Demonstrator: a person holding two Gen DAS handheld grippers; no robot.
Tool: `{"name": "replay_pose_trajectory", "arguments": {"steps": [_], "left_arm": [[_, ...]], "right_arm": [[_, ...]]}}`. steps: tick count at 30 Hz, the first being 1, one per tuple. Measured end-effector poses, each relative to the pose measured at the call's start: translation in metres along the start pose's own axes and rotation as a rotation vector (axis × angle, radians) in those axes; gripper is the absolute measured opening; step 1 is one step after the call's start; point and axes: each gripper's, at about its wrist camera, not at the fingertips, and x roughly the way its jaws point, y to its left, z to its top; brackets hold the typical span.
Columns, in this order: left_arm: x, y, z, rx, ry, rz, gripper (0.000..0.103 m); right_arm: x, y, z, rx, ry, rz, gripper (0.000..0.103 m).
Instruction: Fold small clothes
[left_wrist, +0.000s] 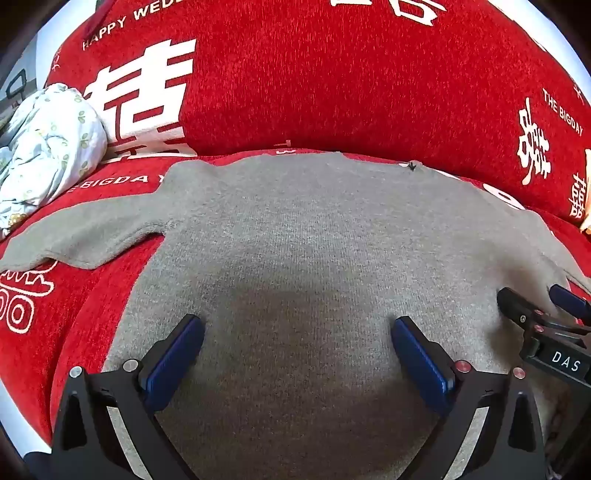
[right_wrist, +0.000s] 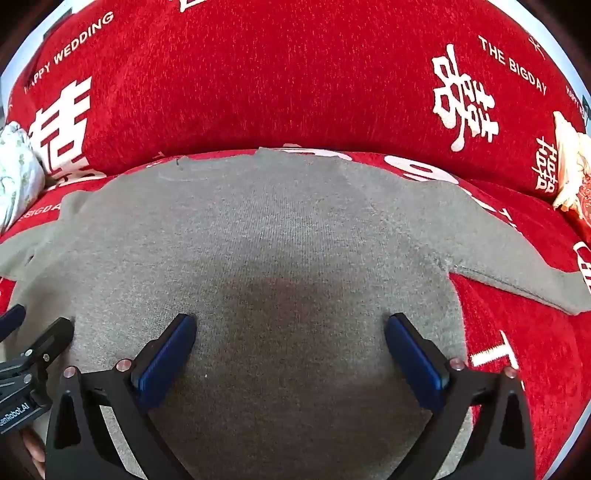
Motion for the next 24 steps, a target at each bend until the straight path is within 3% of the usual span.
{"name": "replay_pose_trajectory", "arguments": {"steps": [24], "left_arm": [[0.0038,-0.004,0.0032,-0.023,0.013,0.053,0.103]], "right_arm": [[0.0032,0.0041,-0.0024,-0.005,-0.004,-0.008,0.103]]}}
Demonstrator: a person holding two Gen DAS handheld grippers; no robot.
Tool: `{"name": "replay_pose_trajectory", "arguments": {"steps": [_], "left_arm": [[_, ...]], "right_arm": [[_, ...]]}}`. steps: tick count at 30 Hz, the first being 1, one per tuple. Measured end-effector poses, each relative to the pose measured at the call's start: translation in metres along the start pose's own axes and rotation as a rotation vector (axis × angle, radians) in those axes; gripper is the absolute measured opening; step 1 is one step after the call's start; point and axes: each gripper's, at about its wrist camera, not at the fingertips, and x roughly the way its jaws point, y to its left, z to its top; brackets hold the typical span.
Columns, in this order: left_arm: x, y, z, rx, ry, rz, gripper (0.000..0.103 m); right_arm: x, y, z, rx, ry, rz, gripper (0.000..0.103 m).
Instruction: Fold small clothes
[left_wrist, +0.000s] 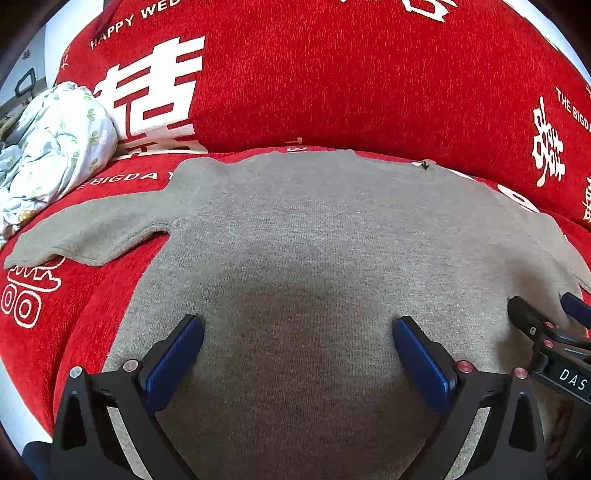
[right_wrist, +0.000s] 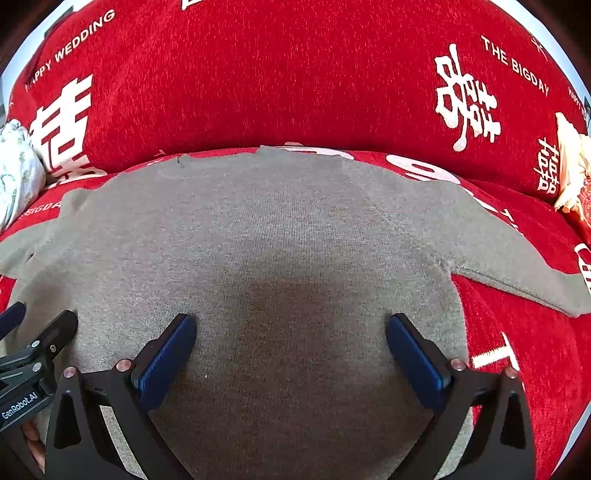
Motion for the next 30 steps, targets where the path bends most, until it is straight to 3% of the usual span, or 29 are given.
{"name": "replay_pose_trajectory", "arguments": {"steps": [30], "left_arm": [[-0.0006,-0.0019,-0.001,0.005,-0.002,0.013,0.103]], "right_arm": [[-0.0031,0.0058,0.0009,-0.036,-0.006,-0.043,0.103]]}}
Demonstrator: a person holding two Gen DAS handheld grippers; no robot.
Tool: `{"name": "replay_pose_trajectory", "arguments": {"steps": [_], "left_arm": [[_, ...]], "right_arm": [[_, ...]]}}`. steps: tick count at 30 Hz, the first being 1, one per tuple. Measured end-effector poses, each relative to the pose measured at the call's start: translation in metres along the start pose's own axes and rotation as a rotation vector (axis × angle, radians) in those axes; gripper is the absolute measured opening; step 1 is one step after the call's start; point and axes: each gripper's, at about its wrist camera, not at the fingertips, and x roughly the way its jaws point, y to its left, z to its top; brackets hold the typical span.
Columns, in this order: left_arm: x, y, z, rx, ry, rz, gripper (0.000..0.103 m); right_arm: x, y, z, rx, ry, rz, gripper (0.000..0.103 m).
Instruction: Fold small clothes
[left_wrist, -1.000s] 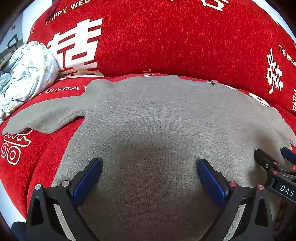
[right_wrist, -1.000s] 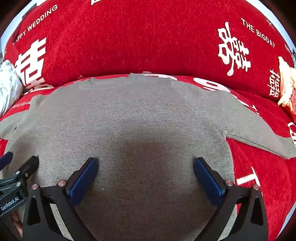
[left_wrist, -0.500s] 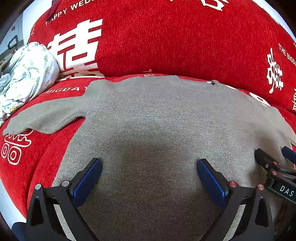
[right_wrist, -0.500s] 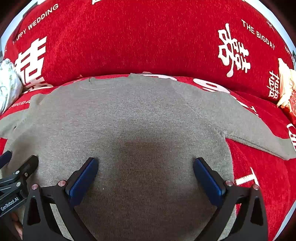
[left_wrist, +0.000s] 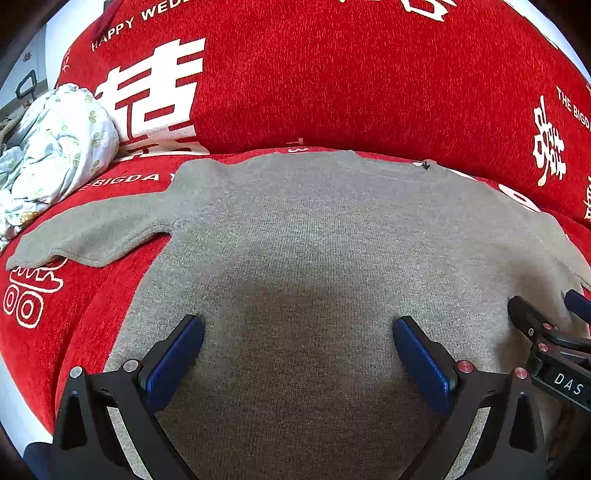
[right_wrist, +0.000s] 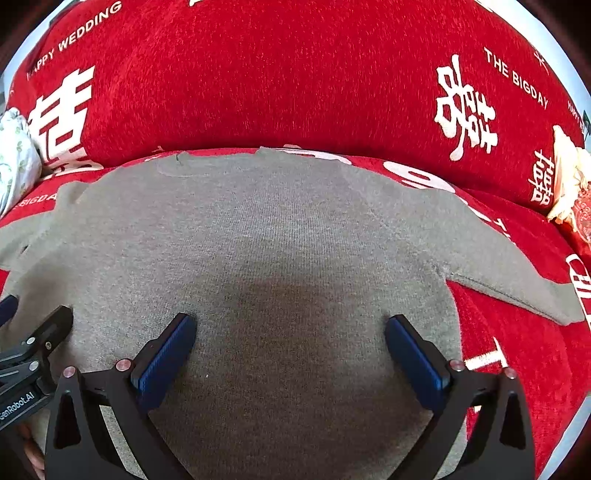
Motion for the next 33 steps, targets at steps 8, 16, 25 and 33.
{"name": "replay_pose_trajectory", "arguments": {"steps": [8,16,25,33], "left_arm": [[0.0,0.0,-0.001,0.0,0.0,0.0,0.103],[-0.001,-0.001,0.001,-0.004,0.011,0.011,0.103],[0.002,0.001,0.009,-0.04,0.082,0.019,0.103],[0.008,0.001,0.021,-0.046,0.195,0.032,0.103]], "right_arm": [[-0.001,0.003,0.0,-0.016,-0.004,-0.021,0.103],[-0.001,0.005,0.0,-0.026,-0.005,-0.032,0.103],[-0.002,0.012,0.002,-0.073,-0.003,-0.059,0.103],[0.006,0.0,0.007,-0.038,0.052,0.021,0.103]]}}
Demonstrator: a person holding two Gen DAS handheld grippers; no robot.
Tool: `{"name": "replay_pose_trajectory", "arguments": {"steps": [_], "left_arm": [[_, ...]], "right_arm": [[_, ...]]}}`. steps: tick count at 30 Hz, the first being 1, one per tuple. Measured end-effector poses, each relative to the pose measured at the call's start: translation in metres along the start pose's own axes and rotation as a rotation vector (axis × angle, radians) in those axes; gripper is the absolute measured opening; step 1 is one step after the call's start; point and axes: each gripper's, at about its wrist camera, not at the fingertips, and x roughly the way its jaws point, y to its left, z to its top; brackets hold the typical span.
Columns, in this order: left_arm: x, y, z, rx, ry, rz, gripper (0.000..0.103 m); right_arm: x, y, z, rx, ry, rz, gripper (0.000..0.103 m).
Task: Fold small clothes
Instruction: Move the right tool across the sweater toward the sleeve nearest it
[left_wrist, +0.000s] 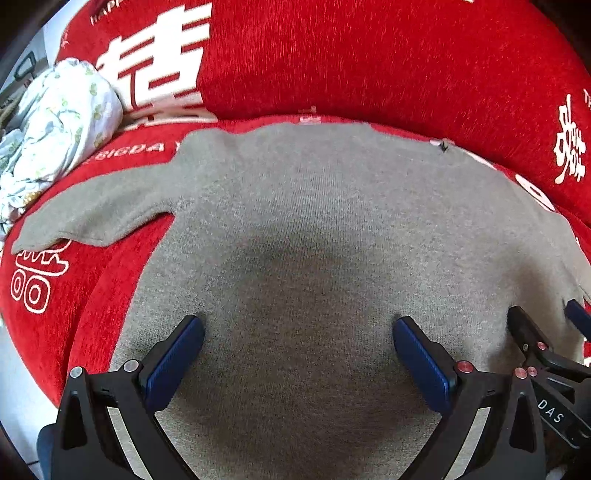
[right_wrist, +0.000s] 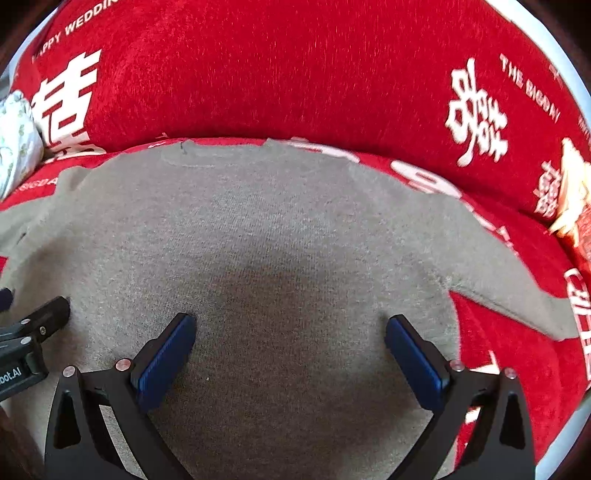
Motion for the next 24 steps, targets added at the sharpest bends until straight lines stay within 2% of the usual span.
{"name": "replay_pose_trajectory", "arguments": {"steps": [3,9,19,24], "left_arm": [[0.001,-0.001,0.002,0.002,0.028,0.002,0.103],[-0.003,-0.002,0.006,-0.011,0.053,0.011,0.103],[-0.016,-0.019,0.019,0.04,0.015,0.049,0.103],[-0.021,-0.03,0.026,0.058,-0.005,0.062,0.103]], "right_arm": [[0.003,-0.004,0.005,-0.014,0.02,0.037,0.103],[-0.002,-0.003,0.012,-0.062,-0.018,-0.001,0.103],[-0.019,-0.009,0.032,-0.079,-0.054,0.08,0.103],[-0.033,-0.011,0.041,-0.116,-0.103,0.082,0.103]]}}
